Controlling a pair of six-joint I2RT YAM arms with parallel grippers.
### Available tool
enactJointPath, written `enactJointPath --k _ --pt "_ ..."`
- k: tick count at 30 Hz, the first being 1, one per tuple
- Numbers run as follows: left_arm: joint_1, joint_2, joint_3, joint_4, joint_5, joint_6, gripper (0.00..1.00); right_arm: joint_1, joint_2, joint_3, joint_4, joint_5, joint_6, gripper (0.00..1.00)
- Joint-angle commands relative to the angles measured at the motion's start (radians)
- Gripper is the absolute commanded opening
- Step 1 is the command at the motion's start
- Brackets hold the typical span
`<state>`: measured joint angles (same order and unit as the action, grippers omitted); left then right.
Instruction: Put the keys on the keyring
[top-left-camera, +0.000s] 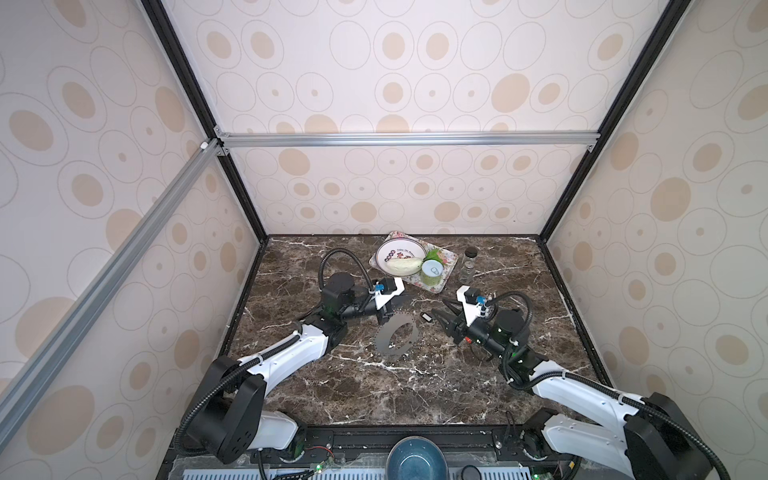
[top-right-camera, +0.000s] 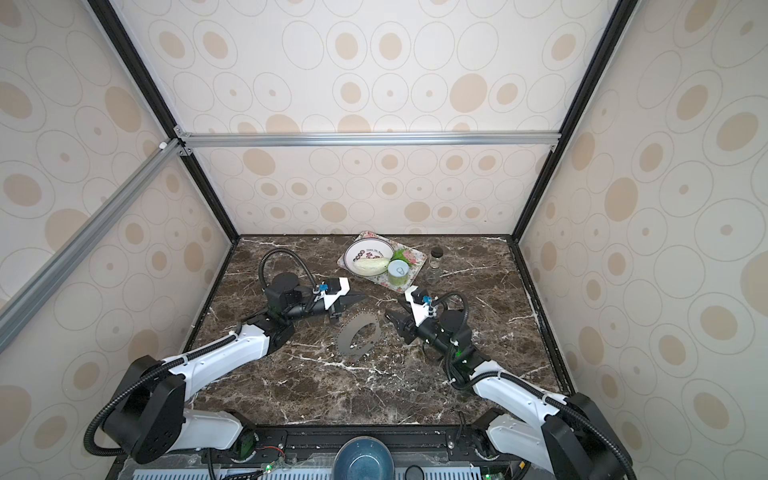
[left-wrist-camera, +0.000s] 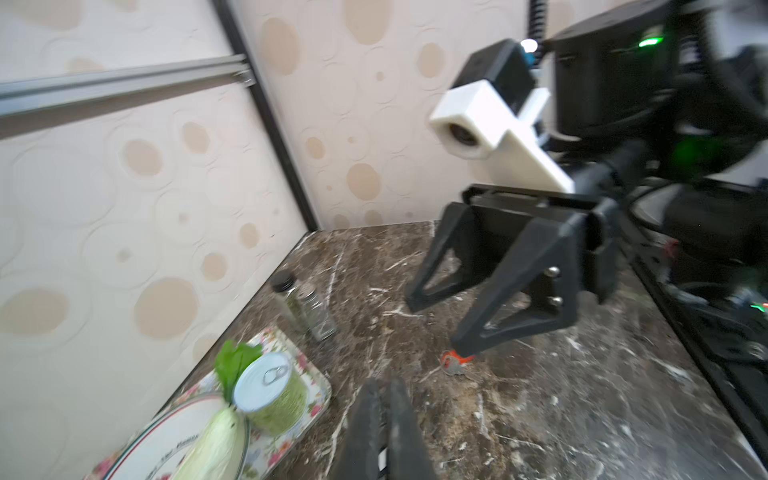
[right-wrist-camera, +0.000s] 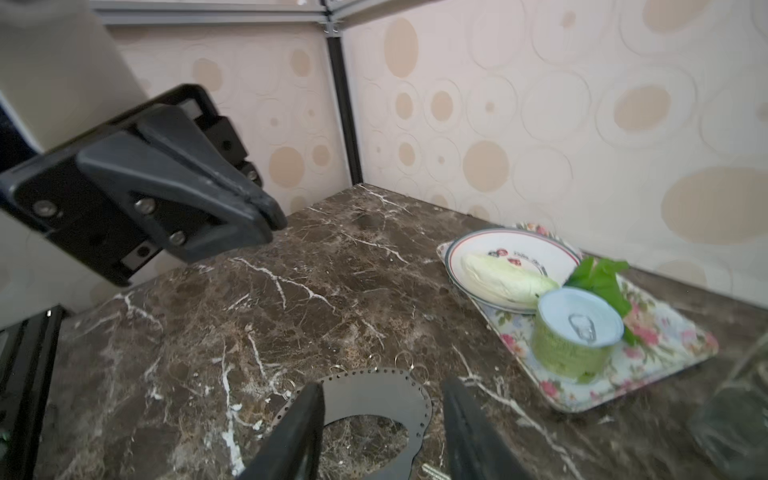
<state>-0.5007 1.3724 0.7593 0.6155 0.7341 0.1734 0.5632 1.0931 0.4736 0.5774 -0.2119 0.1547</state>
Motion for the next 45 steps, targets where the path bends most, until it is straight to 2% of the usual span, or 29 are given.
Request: enactJointPath --k 1,5,9,12,16,20,25,27,31,38,41,45 --pt "0.012 -0.012 0.02 0.11 -0.314 -0.206 0.43 0.004 -0.006 0.163 -0.291 0.056 0.191 0.48" --pt "0.02 -0.011 -0.02 0.124 -0.45 -0.175 0.69 0.021 0.007 0.253 -0.334 -0.002 0.376 0.59" --pt "0.04 0.053 0.045 0.02 -0.459 -0.174 0.7 0.054 0.023 0.335 -0.369 0.002 0.458 0.61" --pt "0.058 0.127 0.076 0.007 -0.438 -0.202 0.72 0.064 0.057 0.402 -0.422 -0.022 0.448 0.61" --pt "0.067 0.261 0.129 -0.013 -0.452 -0.231 0.8 0.064 0.101 0.439 -0.432 -0.017 0.426 0.62" --pt "0.068 0.39 0.207 -0.052 -0.446 -0.251 0.8 0.057 0.125 0.451 -0.443 0.022 0.394 0.62" --pt "0.069 0.513 0.274 -0.108 -0.516 -0.301 0.75 0.053 0.133 0.437 -0.43 0.053 0.372 0.63" --pt "0.069 0.545 0.284 -0.118 -0.509 -0.323 0.74 0.044 0.14 0.431 -0.426 0.059 0.381 0.64" --pt "0.068 0.574 0.27 -0.104 -0.515 -0.371 0.72 0.03 0.159 0.434 -0.418 0.006 0.4 0.63" --pt "0.065 0.592 0.223 -0.09 -0.526 -0.442 0.71 0.029 0.161 0.415 -0.386 -0.021 0.404 0.64" --pt "0.055 0.585 0.189 -0.075 -0.512 -0.459 0.71 0.03 0.14 0.41 -0.44 0.03 0.361 0.64" --pt "0.028 0.567 0.128 -0.056 -0.51 -0.476 0.71 0.03 0.125 0.315 -0.375 0.098 0.345 0.67"
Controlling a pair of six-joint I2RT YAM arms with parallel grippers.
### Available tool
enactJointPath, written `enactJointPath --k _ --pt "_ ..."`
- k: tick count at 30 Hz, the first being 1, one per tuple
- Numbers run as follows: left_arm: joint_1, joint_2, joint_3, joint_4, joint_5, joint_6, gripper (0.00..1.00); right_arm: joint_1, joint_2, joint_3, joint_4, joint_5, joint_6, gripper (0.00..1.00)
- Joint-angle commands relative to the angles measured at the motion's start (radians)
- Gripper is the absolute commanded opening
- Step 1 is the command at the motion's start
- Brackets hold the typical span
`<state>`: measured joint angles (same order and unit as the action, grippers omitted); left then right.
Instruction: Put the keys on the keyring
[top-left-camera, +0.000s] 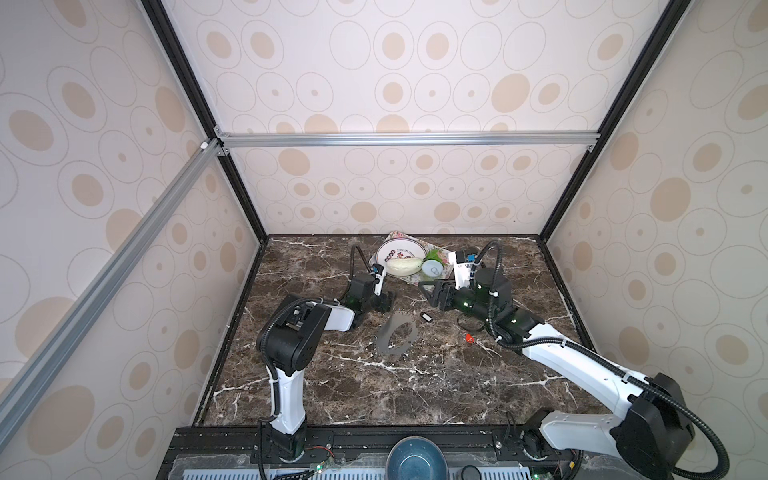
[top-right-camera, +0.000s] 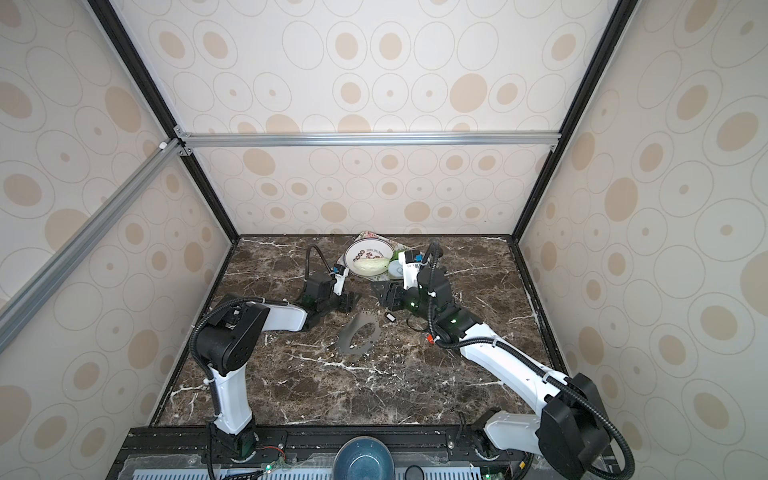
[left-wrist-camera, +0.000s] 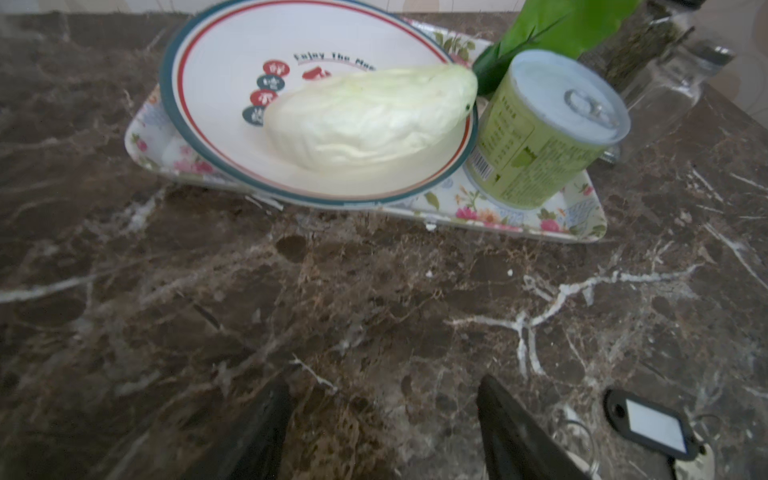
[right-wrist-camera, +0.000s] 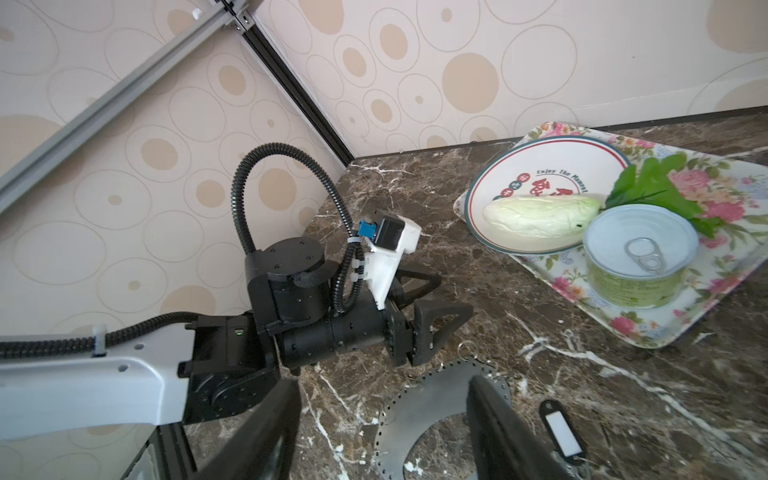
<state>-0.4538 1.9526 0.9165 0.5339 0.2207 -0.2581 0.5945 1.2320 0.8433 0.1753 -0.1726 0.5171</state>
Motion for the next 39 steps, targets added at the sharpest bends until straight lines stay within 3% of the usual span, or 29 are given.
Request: enactJointPath --k 1,6,12,22,32,39 --pt "-0.023 -0.018 -0.043 0.027 0.006 -0.049 0.7 -0.004 -0.011 -0.072 0.038 0.079 -0.021 0.67" --pt "-0.039 -0.085 -0.16 0.102 0.001 -0.081 0.7 -0.005 0.034 -0.093 0.004 0.135 -0.049 0.64" --pt "-0.091 -0.176 -0.3 0.17 0.042 -0.11 0.7 -0.004 0.104 -0.131 0.078 0.101 0.007 0.56" --pt "-0.171 -0.176 -0.468 0.403 0.138 -0.215 0.68 0.008 0.274 -0.062 0.021 0.092 0.074 0.43" --pt "-0.223 -0.277 -0.514 0.389 0.067 -0.203 0.68 0.017 0.495 0.158 -0.181 0.099 0.075 0.35" --pt "-0.221 -0.398 -0.546 0.324 -0.056 -0.157 0.69 0.022 0.588 0.234 -0.259 0.076 0.054 0.29"
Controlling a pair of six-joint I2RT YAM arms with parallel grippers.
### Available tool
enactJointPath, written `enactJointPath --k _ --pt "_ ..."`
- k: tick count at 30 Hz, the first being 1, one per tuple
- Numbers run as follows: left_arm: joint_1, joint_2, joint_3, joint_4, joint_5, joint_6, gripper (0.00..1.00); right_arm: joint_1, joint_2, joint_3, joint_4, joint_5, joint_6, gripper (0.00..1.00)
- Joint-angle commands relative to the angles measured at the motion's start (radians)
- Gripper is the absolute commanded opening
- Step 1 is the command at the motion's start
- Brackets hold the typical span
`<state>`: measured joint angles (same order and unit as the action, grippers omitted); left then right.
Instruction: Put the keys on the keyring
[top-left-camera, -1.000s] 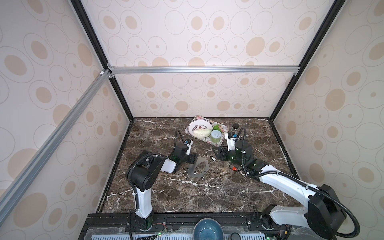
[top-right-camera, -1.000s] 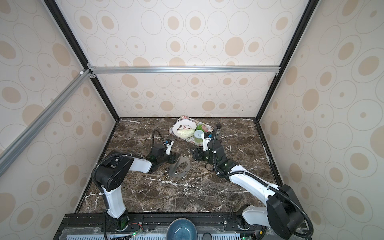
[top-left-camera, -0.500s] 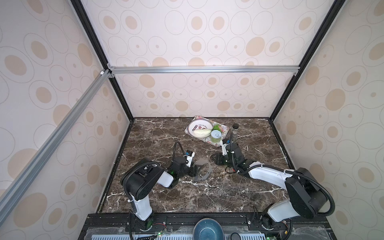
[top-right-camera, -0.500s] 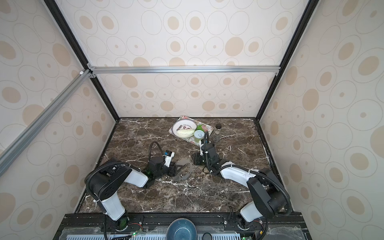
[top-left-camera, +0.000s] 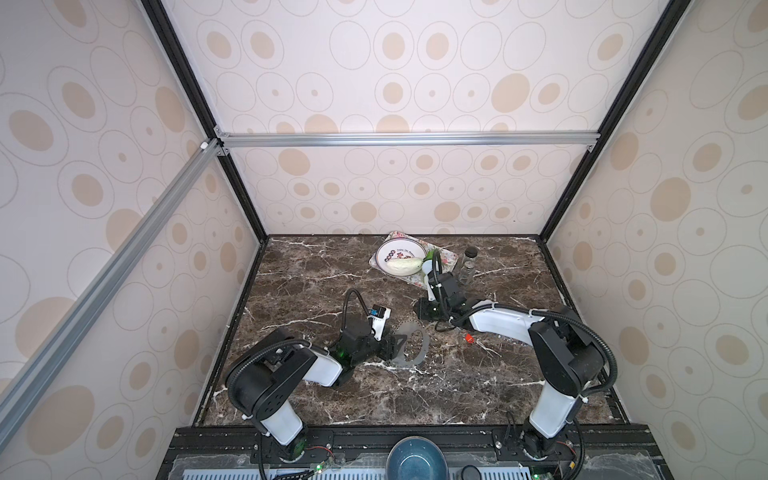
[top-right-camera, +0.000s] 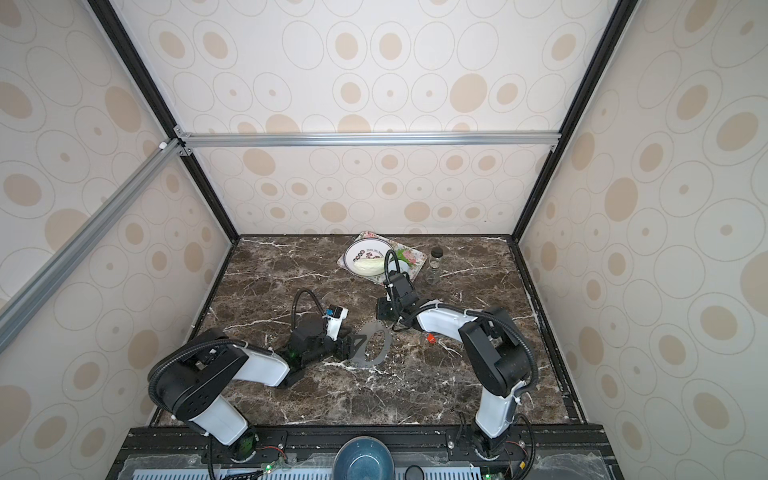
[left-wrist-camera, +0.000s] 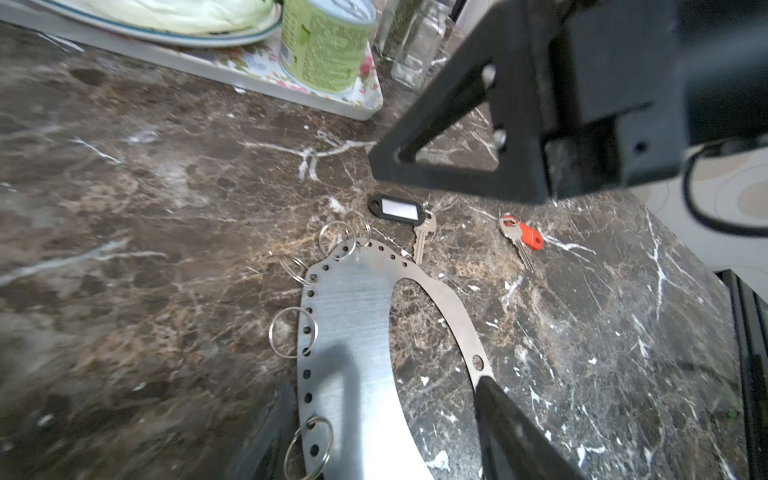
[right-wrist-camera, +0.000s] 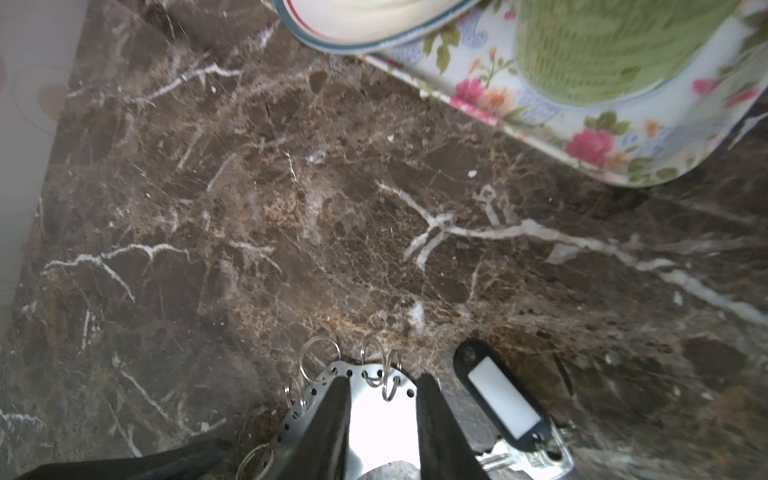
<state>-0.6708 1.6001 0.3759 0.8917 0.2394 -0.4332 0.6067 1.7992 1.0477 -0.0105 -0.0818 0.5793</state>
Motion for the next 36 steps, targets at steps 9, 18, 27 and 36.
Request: enactJointPath --k 9,18,27,36 --pt "-0.005 -0.113 -0.014 -0.071 -0.133 0.057 0.71 0.023 0.078 0.086 -0.119 -0.019 -0.029 0.29" --pt "-0.005 -0.135 -0.025 -0.077 -0.153 0.067 0.71 0.024 0.121 0.124 -0.152 0.001 -0.039 0.19" --pt "-0.006 -0.132 -0.024 -0.08 -0.151 0.069 0.71 0.025 0.114 0.118 -0.155 0.014 -0.042 0.12" --pt "-0.005 -0.142 -0.028 -0.076 -0.165 0.071 0.71 0.024 0.122 0.123 -0.14 -0.006 -0.036 0.0"
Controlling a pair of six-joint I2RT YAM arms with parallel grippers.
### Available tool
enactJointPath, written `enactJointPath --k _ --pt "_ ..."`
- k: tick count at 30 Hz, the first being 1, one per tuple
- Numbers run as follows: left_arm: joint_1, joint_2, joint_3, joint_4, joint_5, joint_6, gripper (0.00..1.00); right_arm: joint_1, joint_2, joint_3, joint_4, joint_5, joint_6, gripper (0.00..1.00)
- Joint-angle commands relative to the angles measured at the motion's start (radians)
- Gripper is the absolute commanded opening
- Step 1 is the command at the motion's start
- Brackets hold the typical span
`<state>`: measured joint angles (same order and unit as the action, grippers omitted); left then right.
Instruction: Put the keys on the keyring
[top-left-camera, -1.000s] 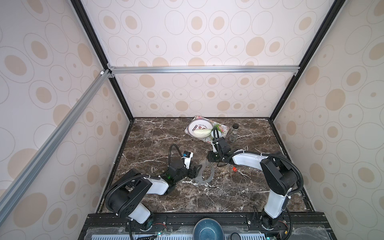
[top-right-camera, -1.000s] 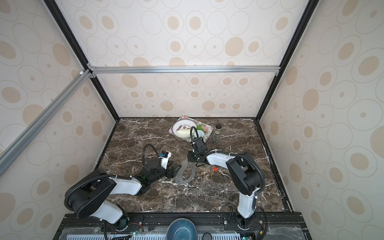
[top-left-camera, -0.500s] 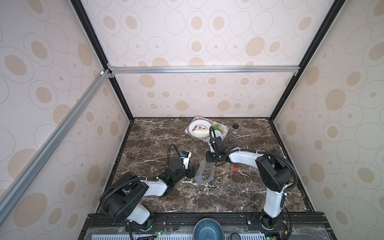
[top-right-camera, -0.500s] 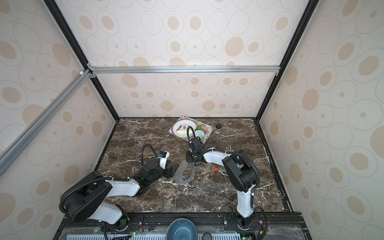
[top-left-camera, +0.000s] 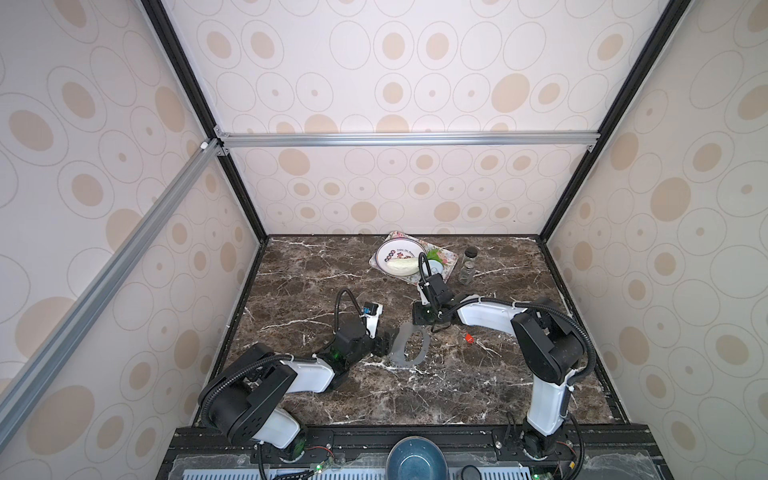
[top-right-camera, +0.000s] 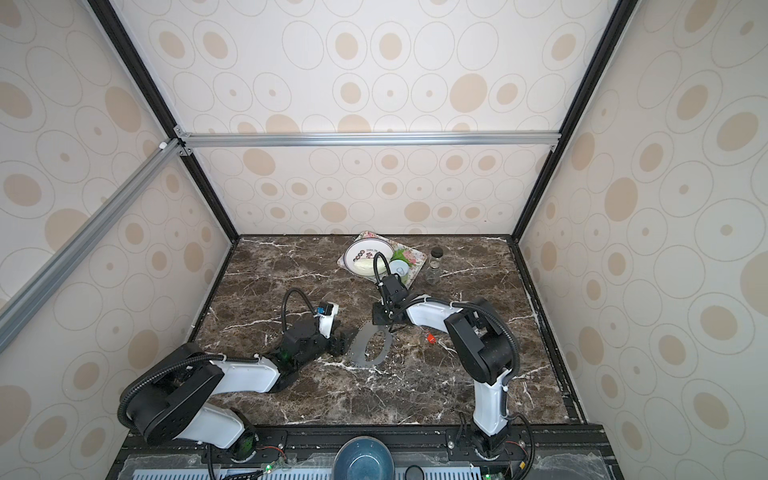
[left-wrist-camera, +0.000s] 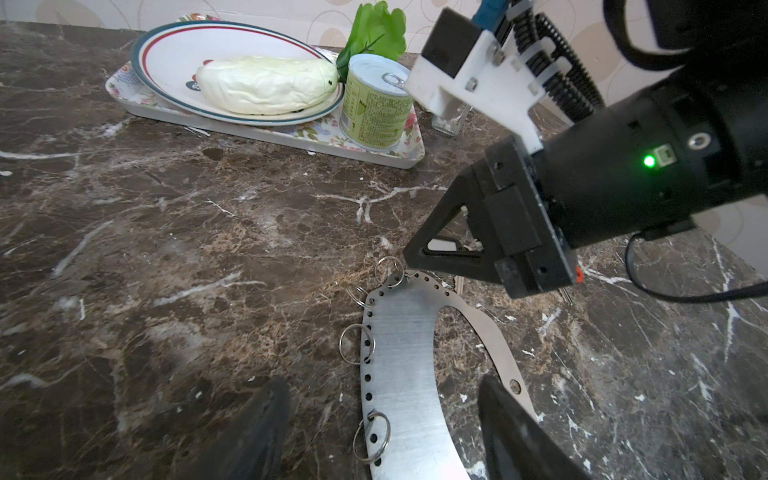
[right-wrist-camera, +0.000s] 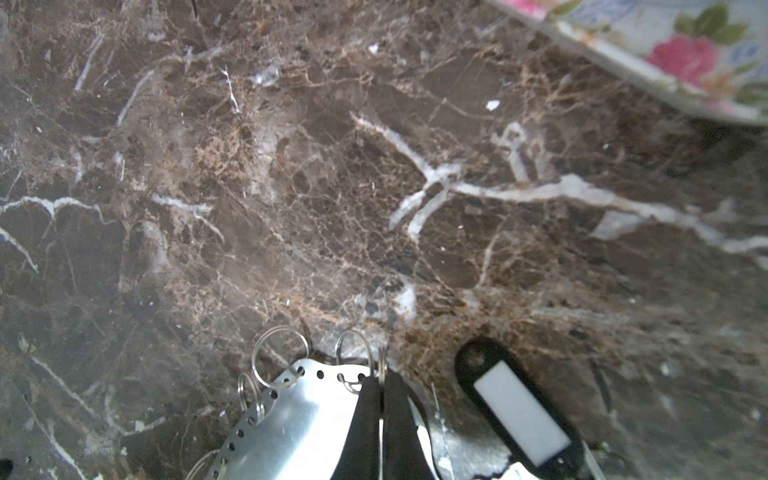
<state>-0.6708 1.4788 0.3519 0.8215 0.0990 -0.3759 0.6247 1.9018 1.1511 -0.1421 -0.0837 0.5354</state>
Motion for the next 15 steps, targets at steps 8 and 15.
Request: enactJointPath --k 8,15 --pt "0.0 -0.107 -0.002 -0.001 -0.108 0.031 0.73 0.012 -0.099 -0.06 0.128 -0.038 -0.049 0.0" --pt "0.01 -0.286 0.049 0.016 -0.176 0.036 0.9 0.042 -0.408 -0.296 0.432 -0.054 -0.158 0.0"
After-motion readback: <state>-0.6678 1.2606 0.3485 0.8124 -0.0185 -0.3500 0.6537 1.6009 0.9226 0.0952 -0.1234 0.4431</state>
